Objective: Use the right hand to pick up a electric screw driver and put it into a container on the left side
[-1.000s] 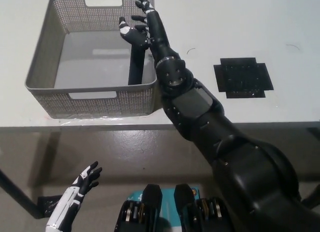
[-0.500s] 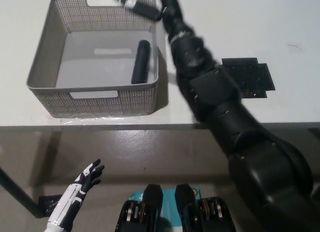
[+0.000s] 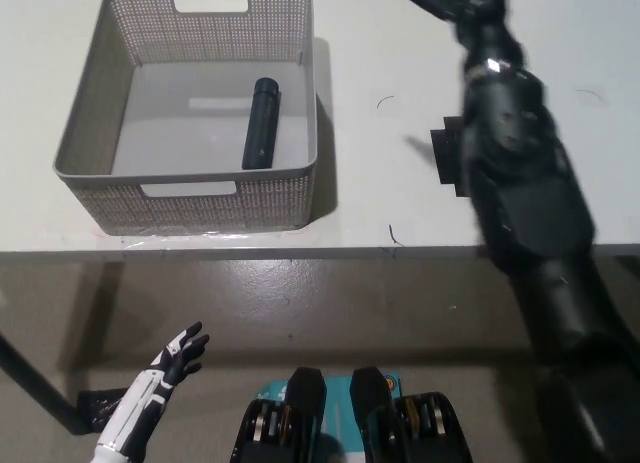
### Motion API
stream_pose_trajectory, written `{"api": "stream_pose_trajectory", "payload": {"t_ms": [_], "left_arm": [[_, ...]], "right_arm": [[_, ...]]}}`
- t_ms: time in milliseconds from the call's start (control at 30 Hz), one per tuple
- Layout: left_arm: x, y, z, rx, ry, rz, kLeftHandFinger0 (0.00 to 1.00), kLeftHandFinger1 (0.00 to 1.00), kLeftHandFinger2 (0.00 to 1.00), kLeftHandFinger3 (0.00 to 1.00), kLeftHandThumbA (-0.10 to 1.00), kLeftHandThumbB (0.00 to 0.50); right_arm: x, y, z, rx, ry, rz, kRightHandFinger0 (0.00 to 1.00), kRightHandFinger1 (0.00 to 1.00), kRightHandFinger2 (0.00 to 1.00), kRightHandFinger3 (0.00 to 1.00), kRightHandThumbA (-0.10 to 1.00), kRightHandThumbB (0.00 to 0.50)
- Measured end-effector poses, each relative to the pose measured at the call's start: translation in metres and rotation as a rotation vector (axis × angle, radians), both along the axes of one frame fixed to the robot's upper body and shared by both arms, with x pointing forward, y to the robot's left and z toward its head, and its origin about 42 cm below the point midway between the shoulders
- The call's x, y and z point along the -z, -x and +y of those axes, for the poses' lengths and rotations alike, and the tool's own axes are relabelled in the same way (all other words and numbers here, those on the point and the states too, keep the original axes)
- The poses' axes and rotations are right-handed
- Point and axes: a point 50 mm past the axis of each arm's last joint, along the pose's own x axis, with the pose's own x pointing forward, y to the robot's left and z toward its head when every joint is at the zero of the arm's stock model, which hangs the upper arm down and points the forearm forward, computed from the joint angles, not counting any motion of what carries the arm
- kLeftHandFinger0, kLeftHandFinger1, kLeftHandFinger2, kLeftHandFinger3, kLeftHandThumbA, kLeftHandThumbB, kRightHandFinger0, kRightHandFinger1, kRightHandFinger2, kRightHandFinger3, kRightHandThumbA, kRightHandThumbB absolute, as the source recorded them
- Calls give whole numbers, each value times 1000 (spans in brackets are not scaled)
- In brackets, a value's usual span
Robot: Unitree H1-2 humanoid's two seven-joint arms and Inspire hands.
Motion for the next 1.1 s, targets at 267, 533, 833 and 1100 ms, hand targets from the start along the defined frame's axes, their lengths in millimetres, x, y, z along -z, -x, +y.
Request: {"api": "stream_pose_trajectory", "payload": {"t_ms": [267,533,833,1100], "left_arm": [[3,0,1,-2,0,11,1000,1000,1000,1000,1000,36],[5,5,2,-10,2,18,1000,1000,1000,1000,1000,10],[11,15,5,-30,16,31,1000,1000,1000,1000,1000,10],[11,16,8,-48,20,30,1000,1000,1000,1000,1000,12]], "right_arm": [[69,63,-60,88,-22,28,1000,1000,1000,1000,1000,256],[170,186,-86,89,6,183,1000,1000,1000,1000,1000,256],[265,260,-77,19,-52,456,1000,1000,1000,1000,993,166],[304,265,-82,15,-130,566,1000,1000,1000,1000,947,199]]}}
